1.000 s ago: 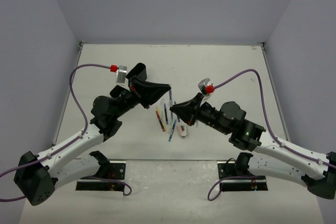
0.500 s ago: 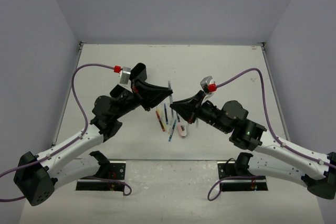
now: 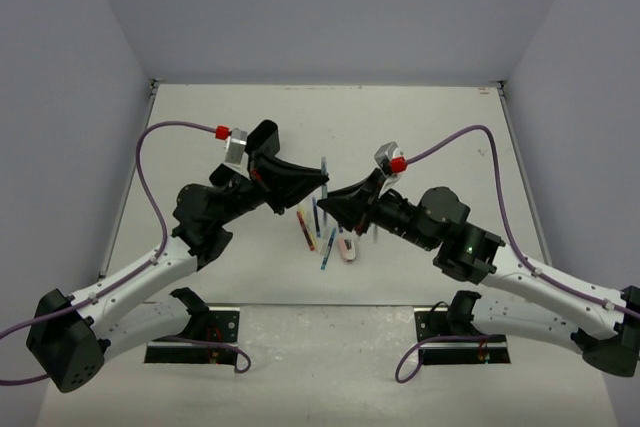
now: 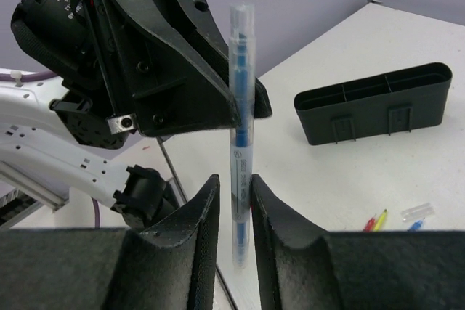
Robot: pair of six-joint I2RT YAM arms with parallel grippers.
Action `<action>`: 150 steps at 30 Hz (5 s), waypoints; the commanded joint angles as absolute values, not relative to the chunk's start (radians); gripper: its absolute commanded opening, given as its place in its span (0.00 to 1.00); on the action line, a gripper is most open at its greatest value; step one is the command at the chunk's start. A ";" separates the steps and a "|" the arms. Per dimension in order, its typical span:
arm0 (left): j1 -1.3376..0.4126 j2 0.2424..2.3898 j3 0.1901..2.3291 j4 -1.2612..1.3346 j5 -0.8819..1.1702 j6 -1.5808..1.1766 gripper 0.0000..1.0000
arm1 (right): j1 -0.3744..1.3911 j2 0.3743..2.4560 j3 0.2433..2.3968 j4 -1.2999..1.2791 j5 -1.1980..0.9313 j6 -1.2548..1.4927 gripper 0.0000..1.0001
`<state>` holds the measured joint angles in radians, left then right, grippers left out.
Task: Sort the stationery into containers
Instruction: Close the pen cap on the pen, then place the pen in the storage box.
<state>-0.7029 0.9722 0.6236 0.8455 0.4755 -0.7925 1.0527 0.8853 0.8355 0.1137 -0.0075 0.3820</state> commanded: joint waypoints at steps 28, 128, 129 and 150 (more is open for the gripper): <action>-0.706 0.942 0.916 0.420 0.472 -0.560 0.55 | 1.052 0.953 0.919 0.054 -0.123 0.304 0.00; -0.754 1.044 1.232 -0.344 -0.196 -0.426 0.00 | 0.970 1.011 1.033 -0.183 0.062 0.169 0.87; -0.746 1.051 1.247 -0.370 -0.271 -0.426 0.00 | 0.967 0.997 1.014 -0.183 0.085 0.178 0.87; -0.237 1.249 0.995 -0.095 -0.481 -0.371 0.00 | 0.873 1.002 0.788 -0.079 0.385 0.351 0.95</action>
<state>-0.2489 1.2619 1.0709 -0.2604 -0.4982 -0.4068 0.8757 0.9861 0.8122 -0.1728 0.3552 0.3097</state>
